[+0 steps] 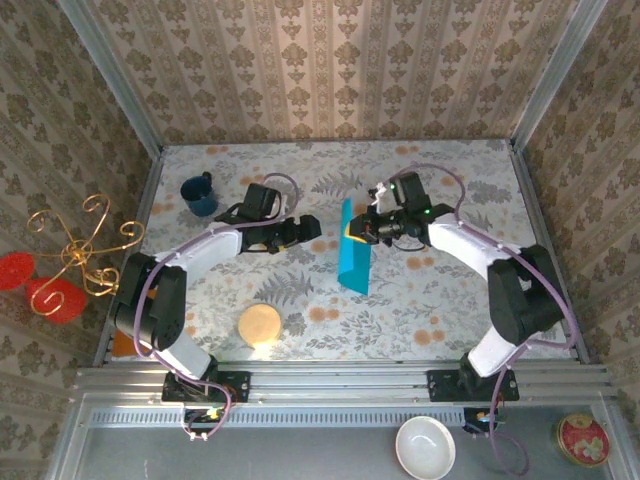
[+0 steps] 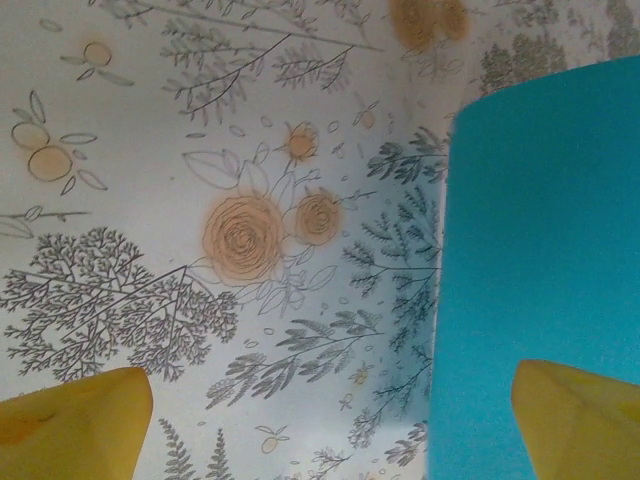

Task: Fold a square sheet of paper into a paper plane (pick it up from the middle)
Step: First fold in half a square sheet of paper at the center of the table.

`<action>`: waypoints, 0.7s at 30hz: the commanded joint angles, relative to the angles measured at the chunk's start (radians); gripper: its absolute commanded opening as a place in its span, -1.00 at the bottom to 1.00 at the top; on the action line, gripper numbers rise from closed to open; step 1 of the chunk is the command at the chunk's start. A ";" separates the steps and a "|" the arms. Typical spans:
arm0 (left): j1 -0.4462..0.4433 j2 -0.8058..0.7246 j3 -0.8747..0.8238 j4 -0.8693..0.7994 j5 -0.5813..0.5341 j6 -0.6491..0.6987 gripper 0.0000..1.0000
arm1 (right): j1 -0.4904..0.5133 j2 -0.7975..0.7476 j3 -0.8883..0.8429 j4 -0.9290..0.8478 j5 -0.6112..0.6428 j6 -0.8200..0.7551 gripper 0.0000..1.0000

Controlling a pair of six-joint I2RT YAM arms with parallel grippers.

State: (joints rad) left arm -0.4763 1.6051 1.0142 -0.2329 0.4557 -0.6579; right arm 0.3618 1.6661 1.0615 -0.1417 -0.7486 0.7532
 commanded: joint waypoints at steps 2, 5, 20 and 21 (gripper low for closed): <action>-0.007 -0.013 -0.019 0.018 0.012 -0.011 0.83 | -0.006 0.059 -0.053 0.173 -0.040 0.069 -0.95; -0.030 0.003 -0.013 0.012 0.007 -0.006 0.81 | -0.022 0.096 -0.097 0.216 -0.034 0.060 -0.94; -0.182 0.165 0.098 -0.036 -0.054 -0.006 0.55 | -0.046 0.174 -0.122 0.144 0.034 -0.040 -0.92; -0.187 0.179 0.111 -0.042 -0.063 -0.009 0.52 | -0.047 0.176 -0.119 0.133 0.039 -0.050 -0.92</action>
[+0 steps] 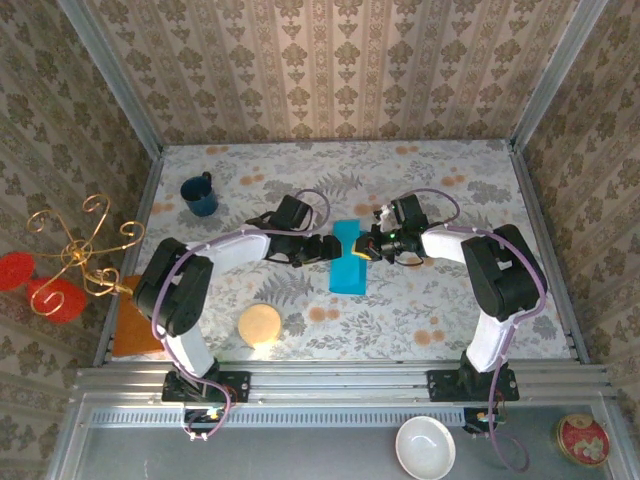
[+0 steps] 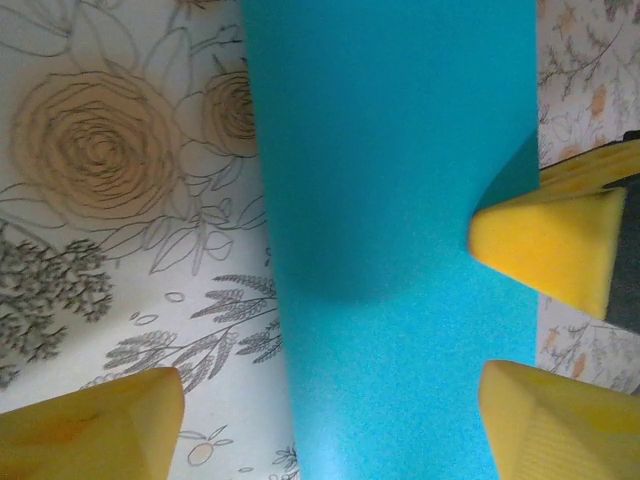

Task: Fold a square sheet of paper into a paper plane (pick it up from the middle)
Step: First fold in half a square sheet of paper at the center of the table.

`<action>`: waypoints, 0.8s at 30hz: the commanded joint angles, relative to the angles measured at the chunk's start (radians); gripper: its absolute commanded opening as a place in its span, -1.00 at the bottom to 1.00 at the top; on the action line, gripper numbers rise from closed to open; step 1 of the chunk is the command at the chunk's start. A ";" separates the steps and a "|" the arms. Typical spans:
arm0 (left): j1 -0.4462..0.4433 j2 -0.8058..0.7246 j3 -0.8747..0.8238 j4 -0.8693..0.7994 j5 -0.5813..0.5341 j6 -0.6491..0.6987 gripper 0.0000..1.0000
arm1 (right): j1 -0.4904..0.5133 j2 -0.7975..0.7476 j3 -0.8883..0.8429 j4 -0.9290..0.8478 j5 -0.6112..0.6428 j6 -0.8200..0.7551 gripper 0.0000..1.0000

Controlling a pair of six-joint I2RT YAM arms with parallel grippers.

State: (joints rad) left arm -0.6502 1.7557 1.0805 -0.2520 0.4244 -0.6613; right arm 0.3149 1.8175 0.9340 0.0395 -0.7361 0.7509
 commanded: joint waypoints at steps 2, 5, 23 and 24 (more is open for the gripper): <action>-0.018 0.051 0.064 -0.035 -0.052 -0.010 0.46 | -0.003 0.026 0.009 -0.060 0.042 -0.058 -0.91; -0.019 0.083 0.080 -0.027 -0.060 -0.033 0.39 | -0.004 0.014 -0.009 -0.046 0.067 -0.066 -0.89; -0.035 0.211 0.168 -0.069 -0.038 -0.074 -0.03 | -0.025 0.018 -0.018 -0.063 0.057 -0.094 -0.83; -0.035 0.217 0.167 -0.072 -0.039 -0.077 -0.04 | -0.027 0.016 -0.020 -0.061 0.055 -0.094 -0.81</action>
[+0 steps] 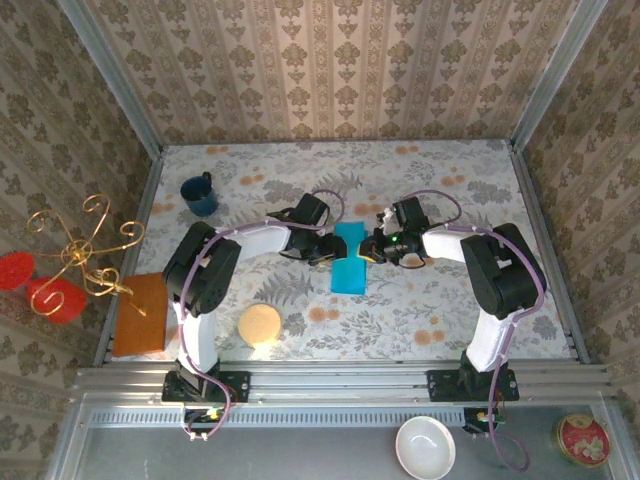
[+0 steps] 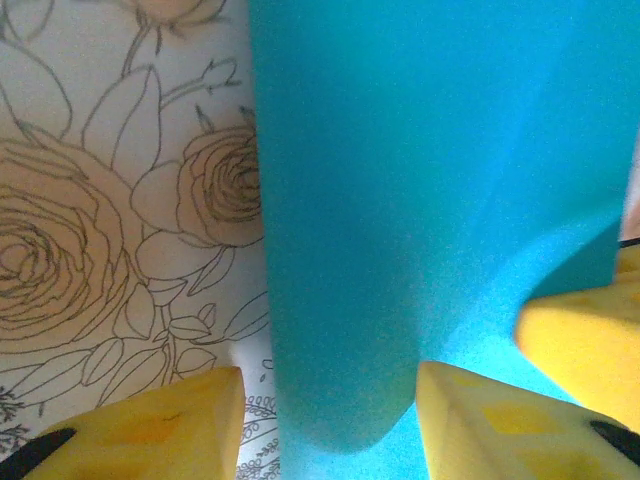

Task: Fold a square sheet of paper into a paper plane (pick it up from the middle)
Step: First fold in half a square sheet of paper at the center of the table, then hold the square sheet of paper at the center of the table.

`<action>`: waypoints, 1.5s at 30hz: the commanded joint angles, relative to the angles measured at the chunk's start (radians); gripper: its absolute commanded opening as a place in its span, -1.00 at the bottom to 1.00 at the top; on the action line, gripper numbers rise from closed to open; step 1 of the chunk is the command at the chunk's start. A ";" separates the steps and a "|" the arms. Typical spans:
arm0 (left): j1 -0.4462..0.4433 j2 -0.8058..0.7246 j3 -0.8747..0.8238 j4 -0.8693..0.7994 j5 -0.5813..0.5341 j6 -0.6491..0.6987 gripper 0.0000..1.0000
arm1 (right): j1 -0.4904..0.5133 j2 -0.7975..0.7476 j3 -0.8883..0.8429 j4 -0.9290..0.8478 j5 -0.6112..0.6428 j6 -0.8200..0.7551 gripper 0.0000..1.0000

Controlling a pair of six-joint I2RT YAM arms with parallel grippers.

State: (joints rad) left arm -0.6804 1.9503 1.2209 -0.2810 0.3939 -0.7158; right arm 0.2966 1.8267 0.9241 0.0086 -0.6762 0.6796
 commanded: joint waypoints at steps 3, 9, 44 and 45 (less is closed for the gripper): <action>-0.007 0.041 0.031 -0.066 -0.024 -0.026 -0.11 | -0.012 0.001 -0.017 -0.033 -0.005 -0.022 -0.77; -0.020 0.075 0.040 -0.126 -0.060 0.005 -0.17 | -0.029 -0.063 -0.041 -0.071 0.029 -0.021 -0.44; -0.074 0.267 0.111 -0.285 -0.121 0.114 -0.14 | -0.084 -0.129 0.003 -0.130 0.144 -0.074 -0.32; -0.074 0.270 0.115 -0.288 -0.122 0.116 -0.14 | -0.084 -0.127 0.003 -0.130 0.143 -0.074 -0.32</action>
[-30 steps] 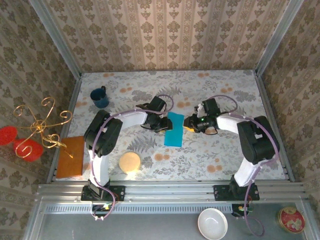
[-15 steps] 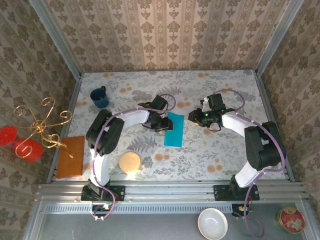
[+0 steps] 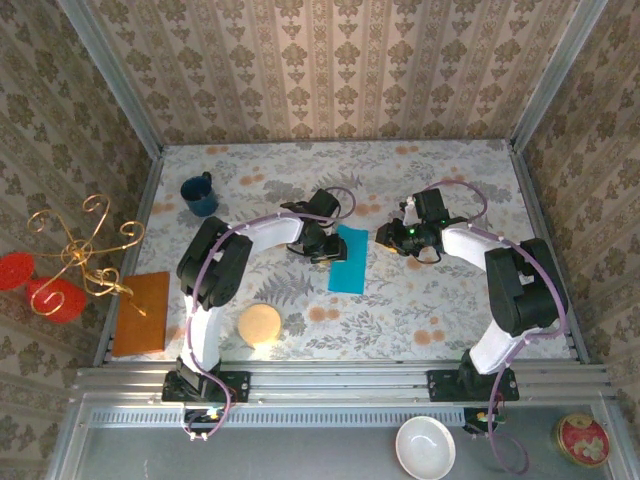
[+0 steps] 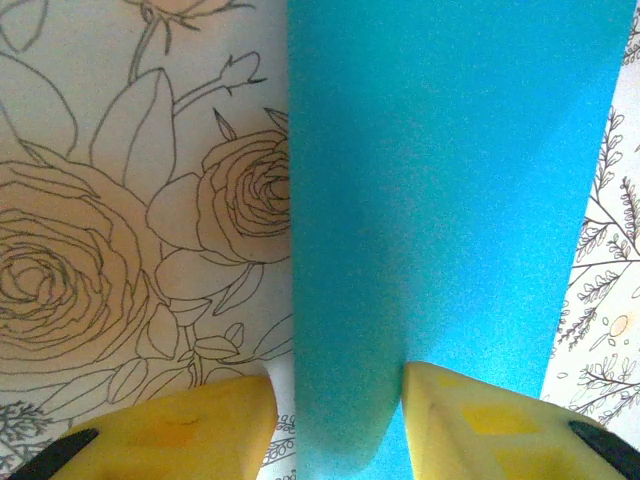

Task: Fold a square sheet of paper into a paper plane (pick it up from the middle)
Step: Hold the square sheet of paper at the center of the table.

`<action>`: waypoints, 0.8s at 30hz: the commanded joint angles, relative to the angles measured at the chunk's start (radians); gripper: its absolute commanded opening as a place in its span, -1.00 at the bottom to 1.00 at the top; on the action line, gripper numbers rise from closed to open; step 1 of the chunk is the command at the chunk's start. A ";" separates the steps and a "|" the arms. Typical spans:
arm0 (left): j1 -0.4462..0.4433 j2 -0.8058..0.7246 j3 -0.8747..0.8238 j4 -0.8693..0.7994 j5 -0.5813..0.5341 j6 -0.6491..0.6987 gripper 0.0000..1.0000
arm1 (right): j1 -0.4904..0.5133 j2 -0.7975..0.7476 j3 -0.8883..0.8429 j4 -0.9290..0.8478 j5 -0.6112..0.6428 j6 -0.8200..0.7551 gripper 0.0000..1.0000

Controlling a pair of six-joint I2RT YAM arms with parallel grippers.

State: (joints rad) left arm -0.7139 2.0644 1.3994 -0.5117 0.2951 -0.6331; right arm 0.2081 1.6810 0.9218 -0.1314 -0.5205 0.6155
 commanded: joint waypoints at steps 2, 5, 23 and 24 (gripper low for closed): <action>-0.040 0.164 -0.058 -0.061 -0.025 0.038 -0.14 | 0.005 0.023 0.005 0.012 -0.016 -0.010 -0.32; -0.041 0.173 -0.056 -0.064 -0.025 0.042 -0.14 | 0.004 0.027 0.003 0.012 -0.018 -0.010 -0.33; -0.041 0.204 -0.037 -0.077 -0.027 0.008 -0.14 | 0.033 0.060 0.011 0.017 -0.067 -0.007 -0.37; -0.041 0.204 -0.037 -0.077 -0.027 0.005 -0.14 | 0.037 0.065 0.011 0.018 -0.075 -0.006 -0.38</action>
State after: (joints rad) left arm -0.7151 2.0926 1.4410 -0.5644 0.2905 -0.6243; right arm 0.2337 1.7260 0.9218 -0.1196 -0.5575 0.6155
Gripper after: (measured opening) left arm 0.431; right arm 0.313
